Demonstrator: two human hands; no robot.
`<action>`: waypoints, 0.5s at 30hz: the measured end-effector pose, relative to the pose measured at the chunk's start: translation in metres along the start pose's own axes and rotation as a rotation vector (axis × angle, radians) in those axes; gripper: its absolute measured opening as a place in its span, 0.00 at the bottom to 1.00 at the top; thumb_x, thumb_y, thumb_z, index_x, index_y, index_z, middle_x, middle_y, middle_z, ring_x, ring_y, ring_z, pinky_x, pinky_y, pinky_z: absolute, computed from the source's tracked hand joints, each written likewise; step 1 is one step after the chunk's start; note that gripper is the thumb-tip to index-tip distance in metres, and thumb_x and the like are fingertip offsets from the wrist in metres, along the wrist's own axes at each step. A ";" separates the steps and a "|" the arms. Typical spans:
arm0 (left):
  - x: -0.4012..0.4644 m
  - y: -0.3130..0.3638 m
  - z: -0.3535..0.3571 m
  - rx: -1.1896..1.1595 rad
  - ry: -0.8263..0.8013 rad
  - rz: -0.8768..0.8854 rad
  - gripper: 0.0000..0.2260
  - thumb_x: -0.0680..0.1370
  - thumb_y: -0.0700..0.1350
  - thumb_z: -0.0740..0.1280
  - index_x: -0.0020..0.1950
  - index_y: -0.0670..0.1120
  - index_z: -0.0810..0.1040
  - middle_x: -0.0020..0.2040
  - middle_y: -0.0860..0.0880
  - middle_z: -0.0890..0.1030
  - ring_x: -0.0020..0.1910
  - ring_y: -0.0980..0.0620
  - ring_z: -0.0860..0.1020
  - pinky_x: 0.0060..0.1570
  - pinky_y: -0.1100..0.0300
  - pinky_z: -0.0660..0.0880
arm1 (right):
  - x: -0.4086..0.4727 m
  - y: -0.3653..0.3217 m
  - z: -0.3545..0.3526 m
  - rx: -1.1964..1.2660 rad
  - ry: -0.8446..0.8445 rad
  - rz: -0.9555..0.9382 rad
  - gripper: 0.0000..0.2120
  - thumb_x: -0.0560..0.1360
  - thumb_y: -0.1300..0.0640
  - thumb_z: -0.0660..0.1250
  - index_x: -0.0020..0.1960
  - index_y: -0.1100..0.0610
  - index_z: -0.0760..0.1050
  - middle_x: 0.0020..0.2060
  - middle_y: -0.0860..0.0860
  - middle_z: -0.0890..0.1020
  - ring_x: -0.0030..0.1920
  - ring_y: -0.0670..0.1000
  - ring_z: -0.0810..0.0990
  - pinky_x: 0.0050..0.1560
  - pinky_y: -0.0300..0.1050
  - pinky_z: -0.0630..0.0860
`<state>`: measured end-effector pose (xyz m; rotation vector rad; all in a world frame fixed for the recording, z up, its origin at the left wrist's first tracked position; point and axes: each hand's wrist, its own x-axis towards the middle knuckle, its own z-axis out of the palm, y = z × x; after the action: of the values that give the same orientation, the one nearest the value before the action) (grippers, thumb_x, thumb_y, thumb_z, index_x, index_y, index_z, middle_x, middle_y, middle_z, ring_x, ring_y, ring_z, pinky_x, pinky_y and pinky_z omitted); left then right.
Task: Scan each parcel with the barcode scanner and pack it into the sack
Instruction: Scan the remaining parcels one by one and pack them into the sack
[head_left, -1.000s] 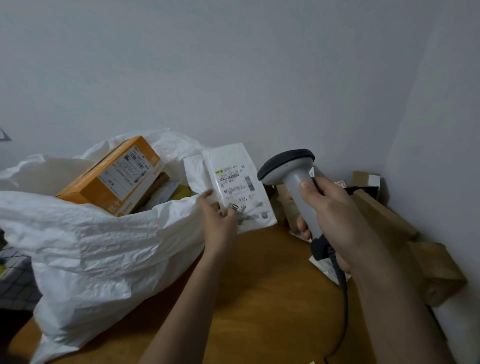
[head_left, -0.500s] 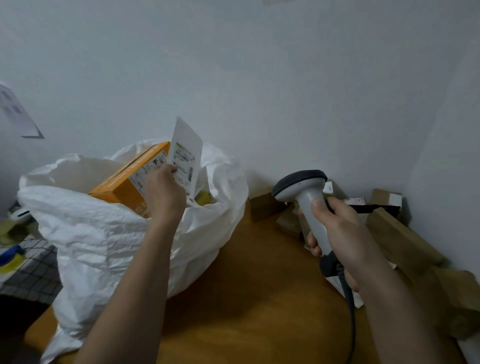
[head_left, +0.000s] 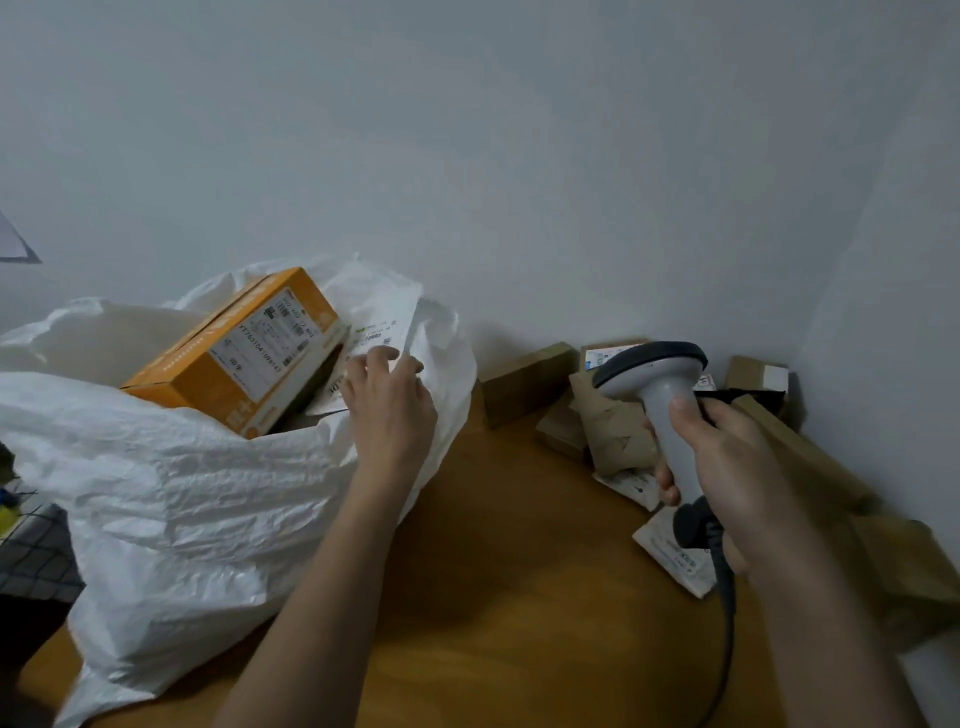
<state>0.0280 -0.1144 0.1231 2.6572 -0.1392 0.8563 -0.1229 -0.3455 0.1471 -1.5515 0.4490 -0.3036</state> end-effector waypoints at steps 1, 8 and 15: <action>-0.002 0.006 0.006 -0.005 -0.014 0.019 0.10 0.77 0.35 0.66 0.56 0.40 0.82 0.61 0.41 0.76 0.64 0.39 0.68 0.62 0.48 0.62 | 0.004 0.003 -0.006 0.000 0.016 0.012 0.15 0.83 0.47 0.58 0.56 0.57 0.75 0.33 0.57 0.76 0.27 0.49 0.75 0.25 0.42 0.71; -0.020 0.061 0.054 -0.088 -0.093 0.193 0.07 0.76 0.36 0.66 0.51 0.39 0.82 0.55 0.42 0.78 0.58 0.41 0.72 0.59 0.50 0.64 | 0.034 0.026 -0.051 0.040 0.155 0.098 0.15 0.82 0.46 0.59 0.54 0.57 0.76 0.33 0.58 0.76 0.30 0.52 0.74 0.27 0.44 0.70; -0.073 0.122 0.150 -0.183 -0.531 0.337 0.11 0.79 0.40 0.63 0.61 0.46 0.78 0.58 0.49 0.74 0.57 0.51 0.71 0.57 0.58 0.68 | 0.074 0.064 -0.098 -0.006 0.238 0.175 0.14 0.82 0.47 0.59 0.48 0.55 0.76 0.35 0.58 0.77 0.27 0.49 0.75 0.26 0.43 0.71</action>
<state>0.0267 -0.2826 0.0028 2.6549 -0.7710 0.1851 -0.1087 -0.4657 0.0806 -1.4766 0.7681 -0.3519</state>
